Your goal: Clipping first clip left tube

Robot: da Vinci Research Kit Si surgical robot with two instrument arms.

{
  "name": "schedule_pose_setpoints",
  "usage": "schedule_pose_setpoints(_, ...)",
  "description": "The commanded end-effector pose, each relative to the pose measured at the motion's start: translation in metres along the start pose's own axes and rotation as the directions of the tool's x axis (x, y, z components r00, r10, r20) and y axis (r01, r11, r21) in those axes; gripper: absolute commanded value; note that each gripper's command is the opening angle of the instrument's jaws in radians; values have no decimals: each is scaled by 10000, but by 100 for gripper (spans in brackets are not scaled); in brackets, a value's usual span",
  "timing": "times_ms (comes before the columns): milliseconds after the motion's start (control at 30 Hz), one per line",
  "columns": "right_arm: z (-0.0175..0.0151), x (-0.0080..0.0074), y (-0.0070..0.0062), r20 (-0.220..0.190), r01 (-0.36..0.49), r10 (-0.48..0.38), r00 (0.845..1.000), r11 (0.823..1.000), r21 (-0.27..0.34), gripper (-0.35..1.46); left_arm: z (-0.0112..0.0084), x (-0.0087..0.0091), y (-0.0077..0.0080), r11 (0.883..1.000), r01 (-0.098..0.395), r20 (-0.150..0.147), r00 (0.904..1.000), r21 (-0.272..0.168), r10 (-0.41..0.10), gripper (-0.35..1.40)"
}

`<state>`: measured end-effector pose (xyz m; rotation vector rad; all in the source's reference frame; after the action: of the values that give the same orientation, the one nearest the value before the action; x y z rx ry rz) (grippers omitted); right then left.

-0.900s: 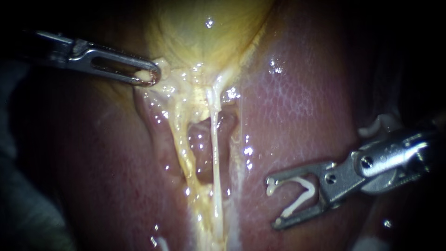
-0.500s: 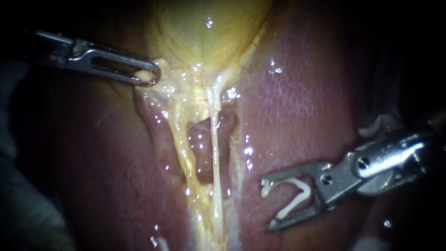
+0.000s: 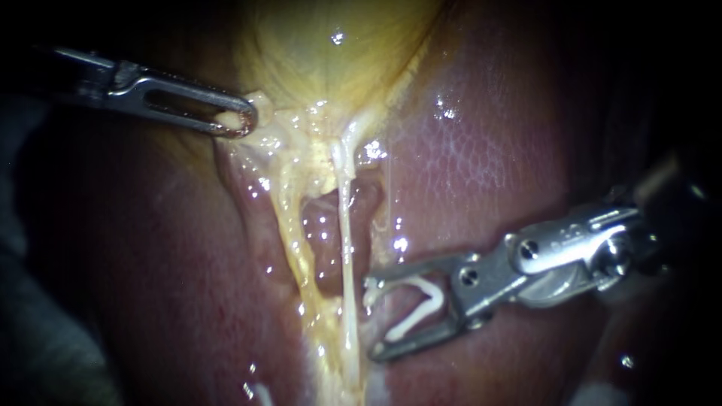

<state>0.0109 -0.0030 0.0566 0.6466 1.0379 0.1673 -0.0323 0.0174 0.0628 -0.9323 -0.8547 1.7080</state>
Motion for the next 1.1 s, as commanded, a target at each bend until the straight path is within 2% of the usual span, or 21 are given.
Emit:
schedule_pose_setpoints(33, 3, 1, 2, -8, -35, 35, 10000, 10000, -19, 50, 0, 0, 0, 10000, 6, 0, 10000, -4, -6, -35)
schedule_pose_setpoints(233, 23, -3, 19, -1, -336, 336, 9994, 9993, -171, 50, 0, 0, 1, 10000, 7, 0, 10000, -3, -7, -35)
schedule_pose_setpoints(533, 41, -27, 47, 12, -864, 866, 9962, 9955, -377, 50, 0, 0, 2, 10000, 12, 0, 10000, -4, -12, -35)
schedule_pose_setpoints(733, 40, -33, 58, -20, -1296, 1296, 9916, 9905, -453, 50, 0, 0, 2, 10000, 13, 1, 10000, -5, -13, -35)
schedule_pose_setpoints(933, 50, -39, 63, -24, -1502, 1503, 9886, 9873, -523, 49, -1, 0, 2, 10000, 15, 0, 10000, -4, -15, -35)
schedule_pose_setpoints(1100, 66, -45, 69, -372, -1825, 1808, 9828, 9819, -506, 49, -1, 0, 2, 10000, 16, 0, 10000, -5, -16, -35)
